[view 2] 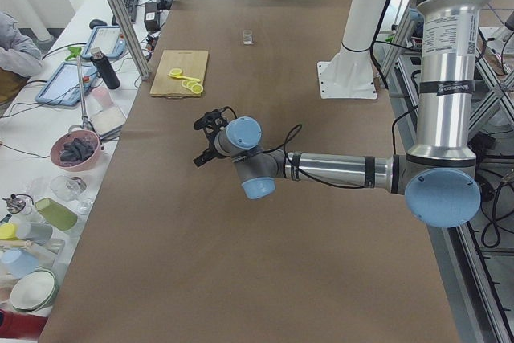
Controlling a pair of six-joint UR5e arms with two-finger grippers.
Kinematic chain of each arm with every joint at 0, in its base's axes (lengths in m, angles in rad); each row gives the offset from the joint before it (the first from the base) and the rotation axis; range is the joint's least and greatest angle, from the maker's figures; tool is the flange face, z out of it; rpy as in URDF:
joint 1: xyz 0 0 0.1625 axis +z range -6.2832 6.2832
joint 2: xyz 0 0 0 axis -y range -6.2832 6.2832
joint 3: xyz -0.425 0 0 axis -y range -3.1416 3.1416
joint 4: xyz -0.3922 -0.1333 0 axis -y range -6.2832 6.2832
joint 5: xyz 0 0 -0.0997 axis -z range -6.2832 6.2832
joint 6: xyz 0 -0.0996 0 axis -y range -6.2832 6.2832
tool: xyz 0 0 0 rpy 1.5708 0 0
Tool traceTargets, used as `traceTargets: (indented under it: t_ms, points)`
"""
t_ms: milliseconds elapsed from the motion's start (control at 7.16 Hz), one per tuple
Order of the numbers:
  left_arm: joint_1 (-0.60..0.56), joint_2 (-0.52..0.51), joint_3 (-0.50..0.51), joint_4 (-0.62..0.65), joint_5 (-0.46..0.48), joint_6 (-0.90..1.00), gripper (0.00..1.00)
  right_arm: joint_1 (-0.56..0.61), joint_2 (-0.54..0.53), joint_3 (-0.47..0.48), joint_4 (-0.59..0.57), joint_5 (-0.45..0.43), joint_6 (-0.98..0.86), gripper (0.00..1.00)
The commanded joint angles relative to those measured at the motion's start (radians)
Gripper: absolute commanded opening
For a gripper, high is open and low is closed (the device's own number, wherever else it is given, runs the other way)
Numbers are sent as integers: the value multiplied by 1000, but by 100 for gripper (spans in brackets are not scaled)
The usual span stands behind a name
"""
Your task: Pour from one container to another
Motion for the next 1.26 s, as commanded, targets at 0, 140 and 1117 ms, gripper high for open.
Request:
traceTargets:
  t_ms: [0,140,1117]
  points:
    - [261,50,-96,-115,355,-45,98,-9,14,3,7,1,1,100]
    - [269,64,-92,-197,362,-216,98,-9,27,3,10,1,-1,100]
    - [650,90,-68,-309,1126,-349,98,-139,115,162,93,182,-3,100]
